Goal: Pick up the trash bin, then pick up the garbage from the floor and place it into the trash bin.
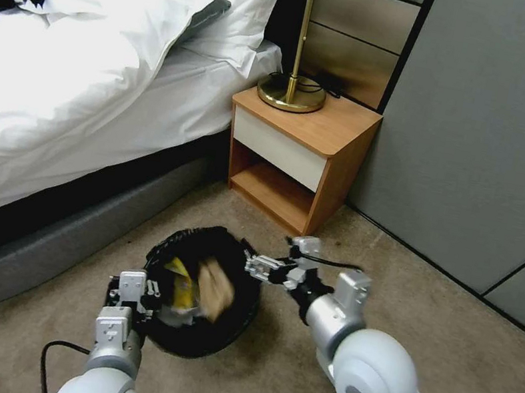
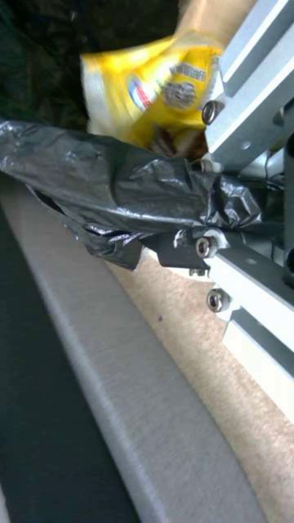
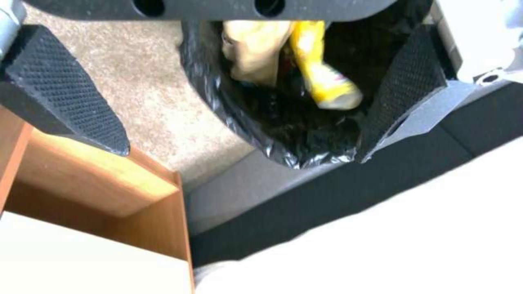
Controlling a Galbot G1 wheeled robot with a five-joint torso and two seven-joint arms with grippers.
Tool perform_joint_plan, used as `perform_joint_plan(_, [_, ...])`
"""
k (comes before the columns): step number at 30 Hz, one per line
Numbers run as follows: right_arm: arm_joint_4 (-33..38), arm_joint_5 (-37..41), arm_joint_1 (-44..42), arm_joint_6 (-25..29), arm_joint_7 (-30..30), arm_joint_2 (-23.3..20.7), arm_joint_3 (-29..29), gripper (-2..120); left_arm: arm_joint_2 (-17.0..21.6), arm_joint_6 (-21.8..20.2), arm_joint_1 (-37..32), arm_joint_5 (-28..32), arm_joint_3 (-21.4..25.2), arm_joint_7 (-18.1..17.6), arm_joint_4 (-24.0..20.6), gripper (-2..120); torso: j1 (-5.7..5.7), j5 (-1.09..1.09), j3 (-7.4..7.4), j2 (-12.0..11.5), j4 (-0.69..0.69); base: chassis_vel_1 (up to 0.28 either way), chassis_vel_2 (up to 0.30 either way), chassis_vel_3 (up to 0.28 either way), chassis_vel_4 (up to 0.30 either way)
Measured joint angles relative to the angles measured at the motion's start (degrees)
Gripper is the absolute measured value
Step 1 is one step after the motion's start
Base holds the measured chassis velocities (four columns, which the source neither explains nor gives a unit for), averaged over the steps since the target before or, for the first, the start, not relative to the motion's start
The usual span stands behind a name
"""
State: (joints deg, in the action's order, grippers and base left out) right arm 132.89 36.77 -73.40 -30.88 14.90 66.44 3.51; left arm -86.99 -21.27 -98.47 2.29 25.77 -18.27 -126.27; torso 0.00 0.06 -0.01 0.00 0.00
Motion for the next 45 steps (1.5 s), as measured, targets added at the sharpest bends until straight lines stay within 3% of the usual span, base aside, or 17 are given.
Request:
perform_joint_plan(13, [3.5, -2.8, -2.4, 1.9, -1.8, -0.2, 0.5, 100, 0.0, -0.2, -0.1, 0.2, -0.1, 0.2, 0.1, 0, 0.0, -0.06, 0.01, 0.0, 0.0, 0.0, 0.0, 0.0, 0.0])
perform_joint_plan(15, [3.6, -7.3, -3.1, 5.5, -3.6, -0.3, 1.0, 100, 0.1, -0.2, -0.1, 0.2, 0.2, 0.3, 0.3, 0, 0.0, -0.06, 0.01, 0.0, 0.0, 0.0, 0.0, 0.0, 0.0])
perform_joint_plan(16, [2.9, -14.3, -4.1, 10.3, -5.3, -0.1, 1.5, 100, 0.1, -0.2, -0.2, 0.3, 0.3, 0.3, 0.4, 0, 0.0, -0.07, 0.01, 0.0, 0.0, 0.0, 0.0, 0.0, 0.0])
perform_joint_plan(17, [2.9, -14.3, -4.1, 10.3, -5.3, -0.1, 1.5, 100, 0.1, -0.2, -0.2, 0.3, 0.3, 0.3, 0.4, 0, 0.0, -0.07, 0.01, 0.0, 0.0, 0.0, 0.0, 0.0, 0.0])
perform_joint_plan(19, [1.6, -26.0, -6.1, 18.0, -6.9, 1.2, 2.7, 100, 0.2, -0.2, -0.2, 0.4, 0.5, 0.3, 0.4, 0, 0.0, -0.06, 0.01, 0.0, -0.01, 0.0, 0.0, 0.0, 0.0])
perform_joint_plan(20, [1.6, -26.0, -6.1, 18.0, -6.9, 1.2, 2.7, 100, 0.2, -0.2, -0.2, 0.4, 0.5, 0.3, 0.4, 0, 0.0, -0.06, 0.01, 0.0, -0.01, 0.0, 0.0, 0.0, 0.0])
perform_joint_plan(22, [0.0, -33.4, -8.5, 24.6, -7.4, 2.8, 3.9, 100, 0.2, -0.2, -0.2, 0.6, 0.6, 0.3, 0.4, 0, 0.0, -0.06, 0.01, 0.0, 0.0, 0.0, 0.0, 0.0, 0.0])
perform_joint_plan(23, [0.0, -33.4, -8.5, 24.6, -7.4, 2.8, 3.9, 100, 0.2, -0.2, -0.2, 0.6, 0.6, 0.3, 0.4, 0, 0.0, -0.06, 0.01, 0.0, 0.0, 0.0, 0.0, 0.0, 0.0])
perform_joint_plan(26, [-2.7, -40.2, -12.4, 33.5, -7.6, 4.9, 6.0, 100, 0.5, -0.2, -0.4, 1.0, 0.9, 0.3, 0.4, 0, -0.01, -0.06, 0.0, 0.0, -0.01, 0.0, 0.0, 0.0, 0.0])
perform_joint_plan(27, [-2.7, -40.2, -12.4, 33.5, -7.6, 4.9, 6.0, 100, 0.5, -0.2, -0.4, 1.0, 0.9, 0.3, 0.4, 0, -0.01, -0.06, 0.0, 0.0, -0.01, 0.0, 0.0, 0.0, 0.0])
perform_joint_plan(30, [-7.4, -43.6, -16.4, 42.3, -7.6, 7.3, 8.6, 100, 0.8, -0.2, -0.4, 1.5, 1.2, 0.4, 0.0, 0, 0.0, -0.07, 0.0, 0.0, 0.0, 0.0, 0.0, 0.0, 0.0])
perform_joint_plan(34, [-11.6, -44.6, -18.6, 47.3, -7.6, 9.4, 10.8, 100, 0.9, -0.2, -0.7, 1.8, 1.4, 0.4, -0.3, 0, -0.01, -0.07, 0.0, 0.0, 0.0, 0.0, 0.0, 0.0, 0.0])
perform_joint_plan(45, [-16.0, -43.4, -20.0, 50.8, -7.4, 10.8, 13.4, 100, 1.0, -0.1, -1.0, 2.4, 1.6, 0.4, -0.7, 0, 0.0, -0.06, 0.0, 0.0, -0.01, 0.0, 0.0, 0.0, 0.0])
